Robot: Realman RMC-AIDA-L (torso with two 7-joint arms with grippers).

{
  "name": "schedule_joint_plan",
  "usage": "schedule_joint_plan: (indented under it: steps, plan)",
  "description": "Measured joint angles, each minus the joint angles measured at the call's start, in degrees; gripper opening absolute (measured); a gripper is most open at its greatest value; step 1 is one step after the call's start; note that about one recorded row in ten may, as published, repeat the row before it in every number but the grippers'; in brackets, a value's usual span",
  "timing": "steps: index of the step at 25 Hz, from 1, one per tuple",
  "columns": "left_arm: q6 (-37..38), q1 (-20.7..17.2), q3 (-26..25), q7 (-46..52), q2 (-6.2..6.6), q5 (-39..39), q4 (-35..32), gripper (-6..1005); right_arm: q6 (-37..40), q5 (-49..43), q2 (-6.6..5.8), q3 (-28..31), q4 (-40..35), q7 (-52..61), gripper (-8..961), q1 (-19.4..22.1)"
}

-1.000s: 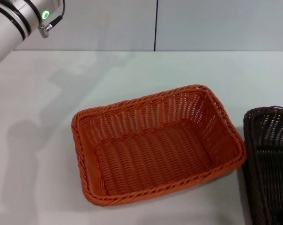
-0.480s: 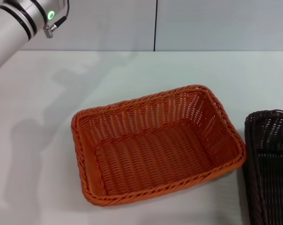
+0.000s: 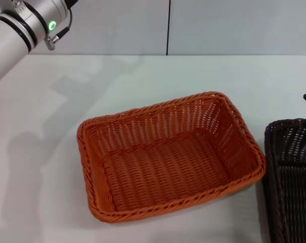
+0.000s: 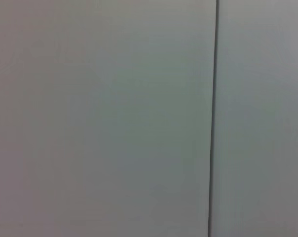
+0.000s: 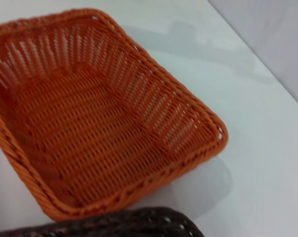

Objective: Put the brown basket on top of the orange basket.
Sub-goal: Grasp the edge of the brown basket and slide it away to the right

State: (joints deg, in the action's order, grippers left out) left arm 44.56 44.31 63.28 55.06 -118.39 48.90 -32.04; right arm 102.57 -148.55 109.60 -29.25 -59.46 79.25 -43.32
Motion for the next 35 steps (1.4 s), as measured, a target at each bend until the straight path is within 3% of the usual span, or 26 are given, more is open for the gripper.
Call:
schedule_joint_plan:
  steps: [11, 17, 19, 28, 35]
  plan:
    - [0.2, -0.5, 0.6, 0.5, -0.07, -1.4, 0.1, 851, -10.0, -4.0, -0.2, -4.3, 10.0, 0.8, 607, 0.5]
    - [0.0, -0.4, 0.6, 0.5, -0.09, -1.4, 0.1, 851, -13.9, -5.0, 0.7, -4.6, 11.7, 0.6, 606, 1.3]
    - [-0.1, -0.2, 0.6, 0.5, -0.08, -1.5, 0.1, 851, -14.7, -3.6, 1.2, -4.6, 10.8, -0.8, 554, 2.1]
    - [-0.2, 0.0, 0.1, 0.1, 0.01, -1.5, 0.8, 851, -14.5, -3.8, 1.01, -5.9, 10.5, -1.3, 366, 2.1]
    - [-0.3, 0.0, 0.1, 0.1, 0.08, -1.5, 0.8, 851, -8.9, -6.7, -0.45, -7.7, 9.2, -1.1, 365, 2.2]
